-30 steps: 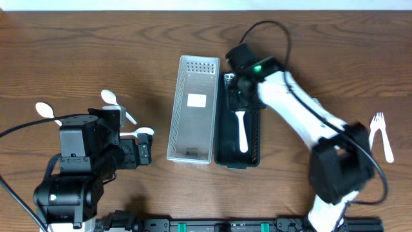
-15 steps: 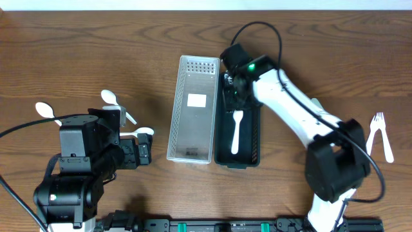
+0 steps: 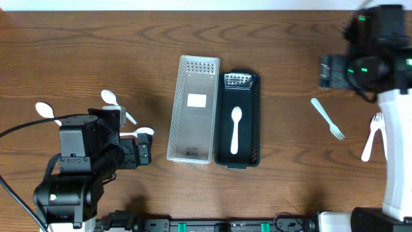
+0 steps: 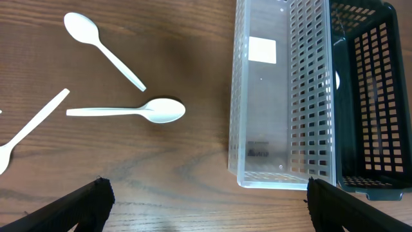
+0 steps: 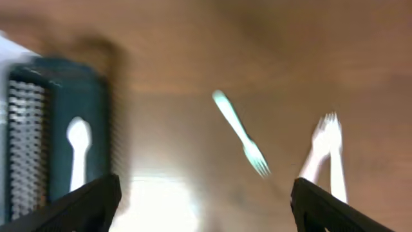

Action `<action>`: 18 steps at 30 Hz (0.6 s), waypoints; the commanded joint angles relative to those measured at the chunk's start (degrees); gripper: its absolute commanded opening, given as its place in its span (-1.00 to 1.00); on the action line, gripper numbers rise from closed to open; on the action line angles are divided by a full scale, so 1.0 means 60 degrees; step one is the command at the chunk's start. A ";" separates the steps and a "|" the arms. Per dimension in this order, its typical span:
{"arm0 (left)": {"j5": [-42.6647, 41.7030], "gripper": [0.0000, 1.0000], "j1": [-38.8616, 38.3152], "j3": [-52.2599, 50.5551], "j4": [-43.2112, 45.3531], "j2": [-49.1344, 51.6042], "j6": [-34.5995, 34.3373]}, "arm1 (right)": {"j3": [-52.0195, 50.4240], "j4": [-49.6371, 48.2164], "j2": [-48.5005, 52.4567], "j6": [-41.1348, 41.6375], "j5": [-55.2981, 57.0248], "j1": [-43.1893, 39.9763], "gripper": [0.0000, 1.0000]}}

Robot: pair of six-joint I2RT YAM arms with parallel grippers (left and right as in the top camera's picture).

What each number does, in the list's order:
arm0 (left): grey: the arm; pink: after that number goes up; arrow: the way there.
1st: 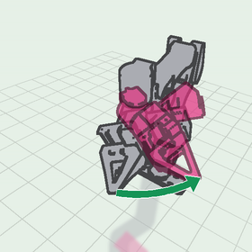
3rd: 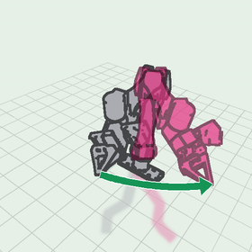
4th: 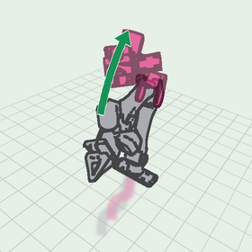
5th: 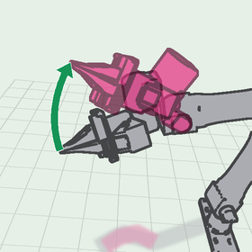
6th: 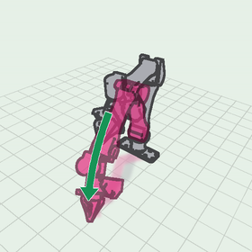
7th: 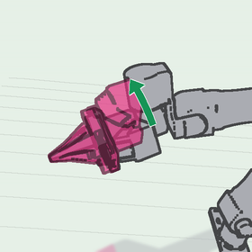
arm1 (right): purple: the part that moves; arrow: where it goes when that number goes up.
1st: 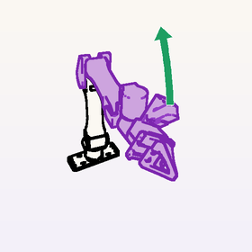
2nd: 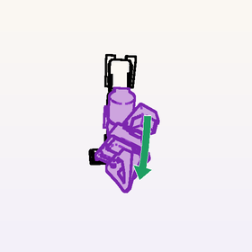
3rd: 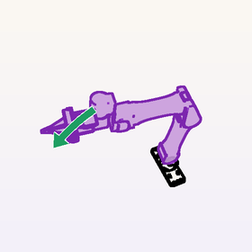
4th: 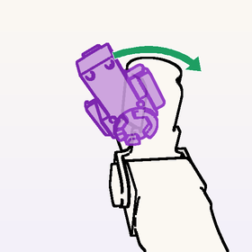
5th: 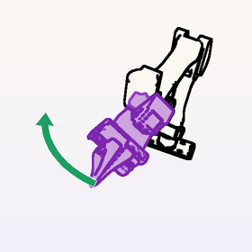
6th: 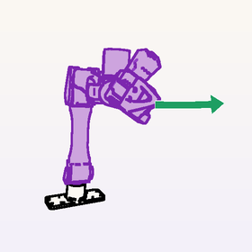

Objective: Pack container
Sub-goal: 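Move the right gripper to the green fork and grasp it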

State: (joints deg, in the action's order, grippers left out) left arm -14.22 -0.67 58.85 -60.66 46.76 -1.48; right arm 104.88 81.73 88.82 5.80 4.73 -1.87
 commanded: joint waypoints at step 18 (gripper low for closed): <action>0.0015 0.96 -0.0018 0.0124 -0.0029 -0.0007 0.0055 | -0.5257 -0.3537 0.0841 -0.5278 -0.0514 -0.2801 0.84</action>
State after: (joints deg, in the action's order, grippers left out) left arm -14.22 -0.67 58.85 -60.66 46.76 -1.48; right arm 76.12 62.35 91.72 -18.98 3.75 -18.41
